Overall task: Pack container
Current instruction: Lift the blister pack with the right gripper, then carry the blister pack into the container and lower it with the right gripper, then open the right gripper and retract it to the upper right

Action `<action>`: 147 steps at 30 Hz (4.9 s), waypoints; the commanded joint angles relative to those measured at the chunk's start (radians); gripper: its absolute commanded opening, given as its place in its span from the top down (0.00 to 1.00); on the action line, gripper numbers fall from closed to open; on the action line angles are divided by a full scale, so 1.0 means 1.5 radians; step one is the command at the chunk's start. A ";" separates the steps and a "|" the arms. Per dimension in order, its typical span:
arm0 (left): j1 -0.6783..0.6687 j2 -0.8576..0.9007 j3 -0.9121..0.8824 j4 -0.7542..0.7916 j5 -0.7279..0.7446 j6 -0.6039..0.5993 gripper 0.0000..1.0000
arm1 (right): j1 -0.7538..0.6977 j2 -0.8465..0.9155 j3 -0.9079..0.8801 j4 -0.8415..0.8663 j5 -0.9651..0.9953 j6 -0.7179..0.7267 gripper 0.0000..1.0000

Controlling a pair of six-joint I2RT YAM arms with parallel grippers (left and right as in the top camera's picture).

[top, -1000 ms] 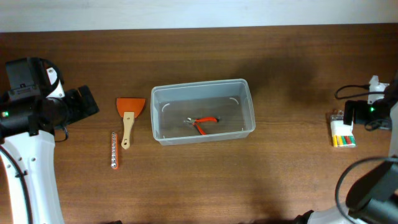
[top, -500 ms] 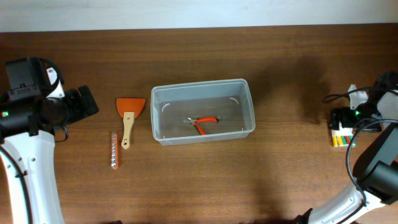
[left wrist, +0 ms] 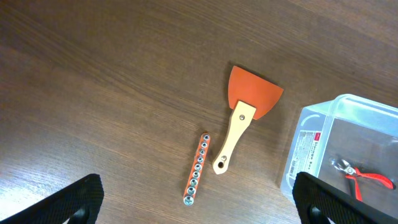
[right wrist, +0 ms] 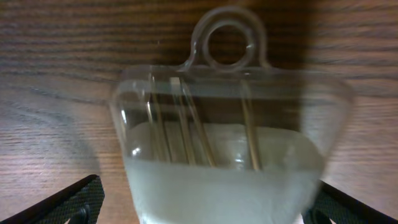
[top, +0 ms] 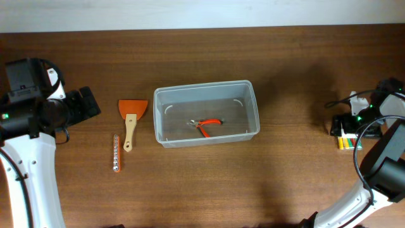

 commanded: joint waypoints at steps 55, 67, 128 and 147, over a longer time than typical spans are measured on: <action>-0.003 0.003 0.001 0.001 0.007 0.011 0.01 | 0.005 0.007 0.032 -0.024 -0.068 0.039 0.96; -0.003 0.003 0.001 0.003 0.007 0.011 0.01 | 0.104 -0.066 0.262 -0.181 -0.072 0.056 0.96; -0.003 0.003 0.001 -0.003 0.002 0.011 0.01 | 0.706 0.154 0.395 -0.284 -0.115 -0.241 0.01; -0.009 0.003 0.001 -0.011 0.028 0.145 0.01 | 0.649 -0.095 0.535 -0.330 0.049 -0.003 0.01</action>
